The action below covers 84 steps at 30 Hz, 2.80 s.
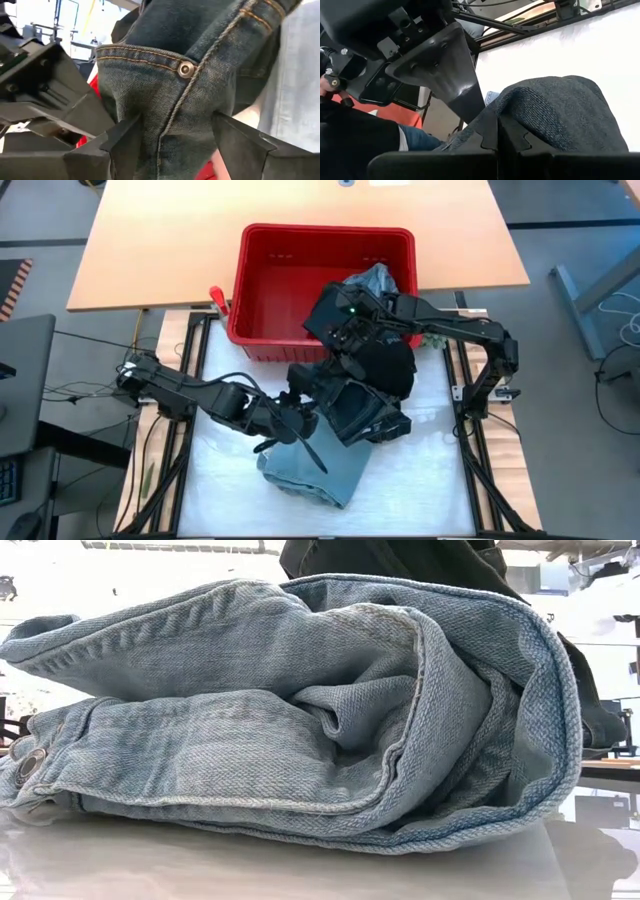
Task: Fold Laundry from Bin
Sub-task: Remove the dark blue pants from the red laundry bin
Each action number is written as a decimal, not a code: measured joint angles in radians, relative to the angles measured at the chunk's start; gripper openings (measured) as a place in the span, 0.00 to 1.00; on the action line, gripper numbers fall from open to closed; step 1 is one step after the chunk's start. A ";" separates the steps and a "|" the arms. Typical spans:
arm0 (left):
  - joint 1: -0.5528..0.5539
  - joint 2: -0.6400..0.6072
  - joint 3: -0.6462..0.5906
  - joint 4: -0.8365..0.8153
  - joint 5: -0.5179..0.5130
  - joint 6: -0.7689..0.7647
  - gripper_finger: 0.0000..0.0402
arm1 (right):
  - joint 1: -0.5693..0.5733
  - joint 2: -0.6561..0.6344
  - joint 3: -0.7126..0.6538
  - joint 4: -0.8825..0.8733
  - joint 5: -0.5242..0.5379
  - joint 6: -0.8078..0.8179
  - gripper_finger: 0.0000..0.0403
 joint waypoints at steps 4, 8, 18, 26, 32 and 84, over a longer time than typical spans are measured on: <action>0.018 0.010 0.000 -0.002 0.059 -0.015 0.57 | 0.000 0.000 0.000 0.010 -0.006 0.002 0.06; 0.029 0.024 0.000 0.002 0.068 -0.039 0.55 | 0.000 0.000 0.000 0.008 -0.007 0.005 0.06; 0.009 0.032 0.000 0.043 0.001 -0.086 0.05 | 0.000 0.000 0.000 -0.013 -0.013 0.000 0.06; -0.036 0.027 0.058 0.077 -0.041 -0.133 0.01 | -0.034 -0.013 0.000 -0.025 -0.129 -0.013 0.14; -0.077 0.026 0.122 0.003 -0.124 -0.205 0.01 | -0.100 -0.105 0.001 -0.025 -0.161 -0.060 0.24; 0.061 -0.449 -0.445 0.128 0.274 -0.788 0.00 | 0.831 -0.613 -1.222 0.511 0.944 0.698 0.43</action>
